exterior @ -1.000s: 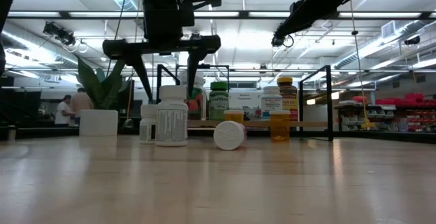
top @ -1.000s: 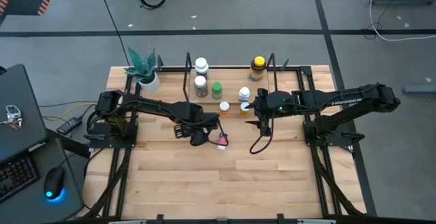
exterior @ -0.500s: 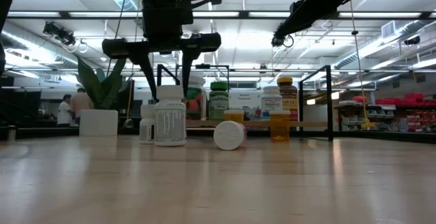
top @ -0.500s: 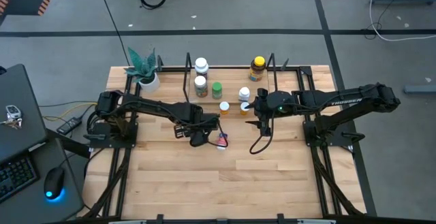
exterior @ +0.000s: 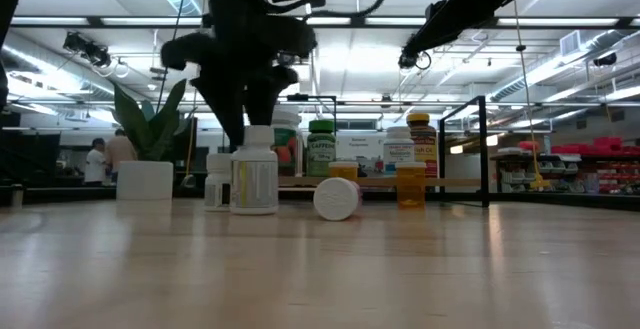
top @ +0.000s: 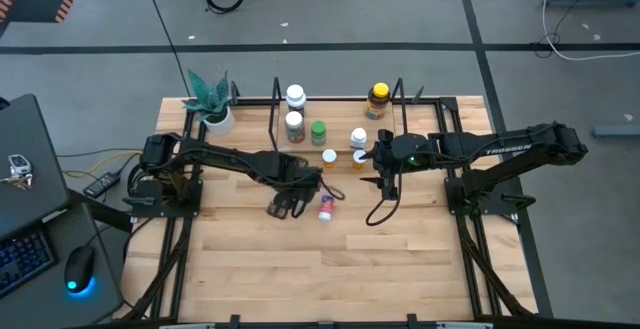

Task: Pick and place medicine bottles onto shelf by color
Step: Put the medium white pill bottle on the shelf

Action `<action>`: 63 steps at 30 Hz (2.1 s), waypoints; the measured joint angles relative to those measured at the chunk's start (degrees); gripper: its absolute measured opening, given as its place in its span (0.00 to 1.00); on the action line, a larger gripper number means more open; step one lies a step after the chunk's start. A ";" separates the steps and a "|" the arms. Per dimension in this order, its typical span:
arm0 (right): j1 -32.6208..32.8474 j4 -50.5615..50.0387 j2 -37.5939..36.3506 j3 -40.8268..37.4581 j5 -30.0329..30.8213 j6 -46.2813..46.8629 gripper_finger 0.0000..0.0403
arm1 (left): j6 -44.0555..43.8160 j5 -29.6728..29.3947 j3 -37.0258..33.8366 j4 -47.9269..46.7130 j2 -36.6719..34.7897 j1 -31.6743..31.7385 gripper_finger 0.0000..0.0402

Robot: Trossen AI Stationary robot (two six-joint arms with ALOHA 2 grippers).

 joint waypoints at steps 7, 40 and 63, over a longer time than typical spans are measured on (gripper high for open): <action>0.00 0.00 0.00 0.00 0.01 0.61 0.68 | -39.46 0.02 -0.04 0.08 0.00 0.00 0.56; 0.00 0.70 0.00 0.02 0.02 0.61 0.68 | -18.23 -4.42 -0.04 1.65 0.09 0.17 0.88; 0.00 0.89 0.00 0.02 0.02 0.15 0.68 | 16.36 -4.37 -0.02 3.33 0.09 1.06 0.72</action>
